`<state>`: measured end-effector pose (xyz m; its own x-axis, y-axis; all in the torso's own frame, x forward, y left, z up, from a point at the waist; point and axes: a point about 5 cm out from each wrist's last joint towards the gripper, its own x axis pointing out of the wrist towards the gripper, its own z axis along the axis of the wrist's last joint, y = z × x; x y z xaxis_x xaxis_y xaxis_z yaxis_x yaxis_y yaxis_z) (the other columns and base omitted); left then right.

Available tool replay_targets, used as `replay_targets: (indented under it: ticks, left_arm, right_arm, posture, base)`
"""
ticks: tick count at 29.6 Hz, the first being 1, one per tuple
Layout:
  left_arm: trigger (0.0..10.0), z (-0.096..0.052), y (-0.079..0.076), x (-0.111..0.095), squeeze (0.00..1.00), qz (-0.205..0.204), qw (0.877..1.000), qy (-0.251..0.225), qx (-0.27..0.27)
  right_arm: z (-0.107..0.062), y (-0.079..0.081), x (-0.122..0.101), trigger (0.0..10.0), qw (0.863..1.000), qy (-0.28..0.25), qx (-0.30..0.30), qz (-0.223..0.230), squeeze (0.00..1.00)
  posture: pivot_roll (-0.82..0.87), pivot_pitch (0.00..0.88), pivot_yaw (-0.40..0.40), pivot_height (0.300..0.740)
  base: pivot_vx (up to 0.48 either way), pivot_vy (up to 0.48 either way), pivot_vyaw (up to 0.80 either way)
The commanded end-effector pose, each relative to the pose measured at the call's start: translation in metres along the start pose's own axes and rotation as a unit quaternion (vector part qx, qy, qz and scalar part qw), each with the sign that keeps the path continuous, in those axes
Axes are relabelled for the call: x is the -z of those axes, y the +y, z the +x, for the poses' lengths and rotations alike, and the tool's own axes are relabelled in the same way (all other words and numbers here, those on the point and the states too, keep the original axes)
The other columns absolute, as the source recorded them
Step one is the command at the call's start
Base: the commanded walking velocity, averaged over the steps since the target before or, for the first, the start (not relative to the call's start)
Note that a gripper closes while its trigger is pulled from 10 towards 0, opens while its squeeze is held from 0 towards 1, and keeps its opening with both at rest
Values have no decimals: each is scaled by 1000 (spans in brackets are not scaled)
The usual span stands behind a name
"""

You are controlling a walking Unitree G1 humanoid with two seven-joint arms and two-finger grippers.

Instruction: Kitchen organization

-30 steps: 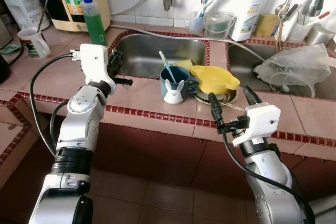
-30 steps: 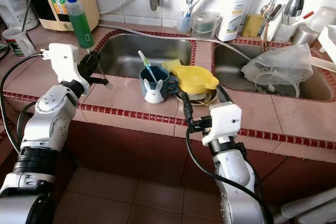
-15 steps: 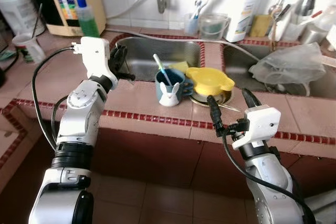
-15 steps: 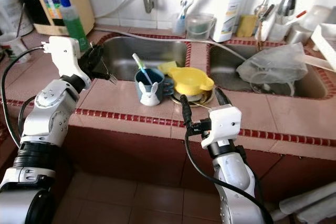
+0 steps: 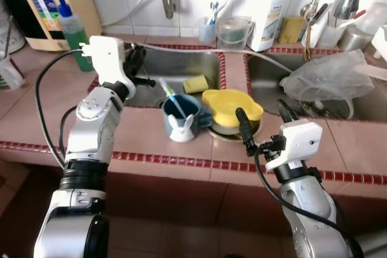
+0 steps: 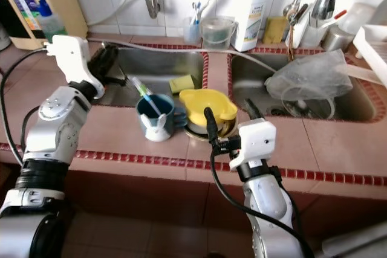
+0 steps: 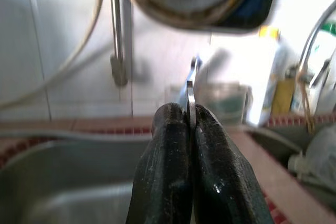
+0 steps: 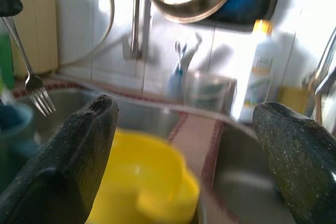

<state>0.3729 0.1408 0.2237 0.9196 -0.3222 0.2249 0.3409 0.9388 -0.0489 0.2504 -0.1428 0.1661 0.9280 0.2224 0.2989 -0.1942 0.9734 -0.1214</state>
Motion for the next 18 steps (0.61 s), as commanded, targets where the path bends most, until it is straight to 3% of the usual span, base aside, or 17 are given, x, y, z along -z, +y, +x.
replay_targets:
  ticks: [1,4,9,18]
  left_arm:
    - [10000,-1,7,-10,0,12,1000,-14,-6]
    - [10000,0,6,-10,0,1,1000,-19,-8]
    - [10000,2,5,-6,0,33,999,-11,-12]
    - [10000,10,-8,6,0,43,999,-2,22]
  right_arm:
    - [2,6,-5,10000,1000,-11,-10,9,0]
    - [1,6,-6,10000,1000,-10,-12,10,0]
    - [-3,9,-5,10000,1000,-4,-20,13,0]
    - [-15,21,-6,10000,998,16,-58,30,0]
  posture:
    - [-188,36,46,711]
    - [-190,41,46,711]
    - [-193,51,44,711]
    - [-214,87,37,711]
  base:
    - [0,0,0]
    - [0,0,0]
    - [0,0,0]
    - [0,0,0]
